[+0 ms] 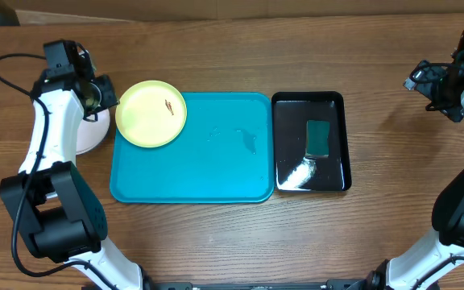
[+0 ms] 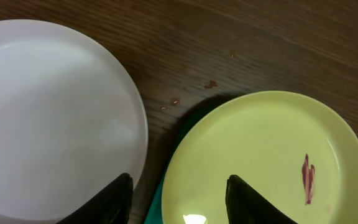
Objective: Clean dirty plates on tray and stack at the side
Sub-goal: 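Raise the left gripper away from the stacked plates, then move left gripper to the yellow plate's left rim and grasp it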
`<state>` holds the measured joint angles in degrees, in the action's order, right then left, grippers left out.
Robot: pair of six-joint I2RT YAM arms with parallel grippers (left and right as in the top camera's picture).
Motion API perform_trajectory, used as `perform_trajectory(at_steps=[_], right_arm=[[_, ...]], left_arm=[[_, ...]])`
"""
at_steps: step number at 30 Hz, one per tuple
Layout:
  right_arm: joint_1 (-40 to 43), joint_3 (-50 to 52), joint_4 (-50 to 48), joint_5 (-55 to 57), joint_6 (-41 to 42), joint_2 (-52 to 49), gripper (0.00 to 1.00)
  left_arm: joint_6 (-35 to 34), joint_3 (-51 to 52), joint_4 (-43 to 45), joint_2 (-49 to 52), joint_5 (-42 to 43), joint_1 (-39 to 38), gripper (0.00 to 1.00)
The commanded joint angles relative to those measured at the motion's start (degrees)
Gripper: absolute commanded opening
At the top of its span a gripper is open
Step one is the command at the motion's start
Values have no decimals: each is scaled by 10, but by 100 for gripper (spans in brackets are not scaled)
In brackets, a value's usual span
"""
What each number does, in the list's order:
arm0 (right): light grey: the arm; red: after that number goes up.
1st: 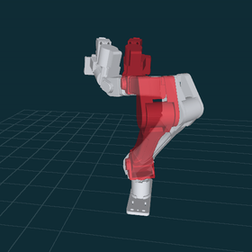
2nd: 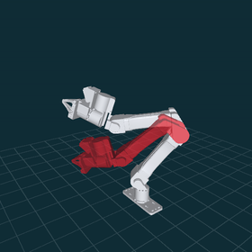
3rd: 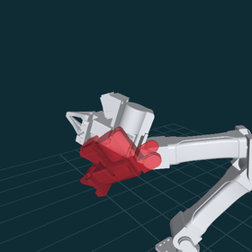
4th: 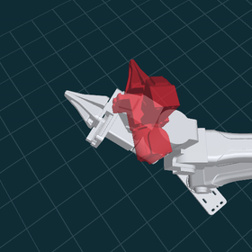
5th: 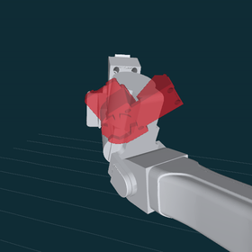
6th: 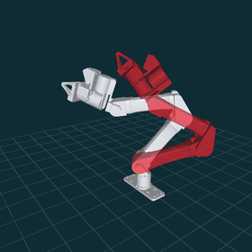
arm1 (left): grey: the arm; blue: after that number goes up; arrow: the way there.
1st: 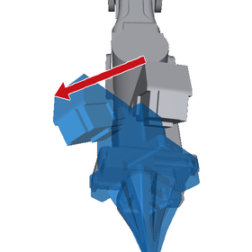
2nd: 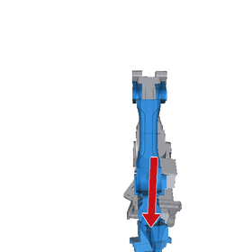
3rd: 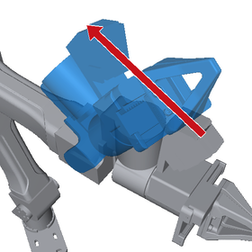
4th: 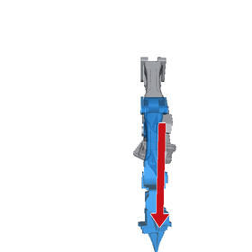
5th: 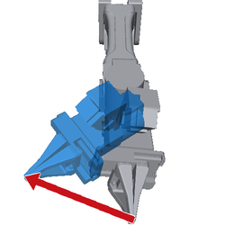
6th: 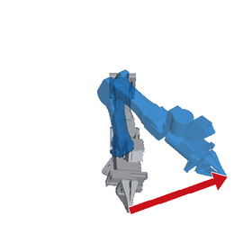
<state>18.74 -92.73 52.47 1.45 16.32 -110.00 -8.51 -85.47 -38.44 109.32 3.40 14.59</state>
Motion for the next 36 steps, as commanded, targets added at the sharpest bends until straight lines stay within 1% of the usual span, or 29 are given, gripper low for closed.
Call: perform_trajectory(at_steps=[1, 4, 7, 10, 26, 32, 36], right_arm=[[0, -8, -3, -2, 2, 6, 100], [0, -8, -3, -2, 2, 6, 100], [0, -8, -3, -2, 2, 6, 100], [0, -8, -3, -2, 2, 6, 100], [0, -8, -3, -2, 2, 6, 100], [0, -8, -3, -2, 2, 6, 100], [0, -8, -3, -2, 2, 6, 100]], left_arm=[[15, 32, 22, 1, 8, -1, 48], [23, 58, 49, 1, 15, -2, 45], [23, 80, 70, 1, 16, -2, 39], [23, 96, 82, 1, 15, -2, 37], [23, 157, 169, 1, 11, -19, 36], [23, 157, 175, 2, 6, -20, 35], [23, 157, 181, 2, -8, -20, 38]])
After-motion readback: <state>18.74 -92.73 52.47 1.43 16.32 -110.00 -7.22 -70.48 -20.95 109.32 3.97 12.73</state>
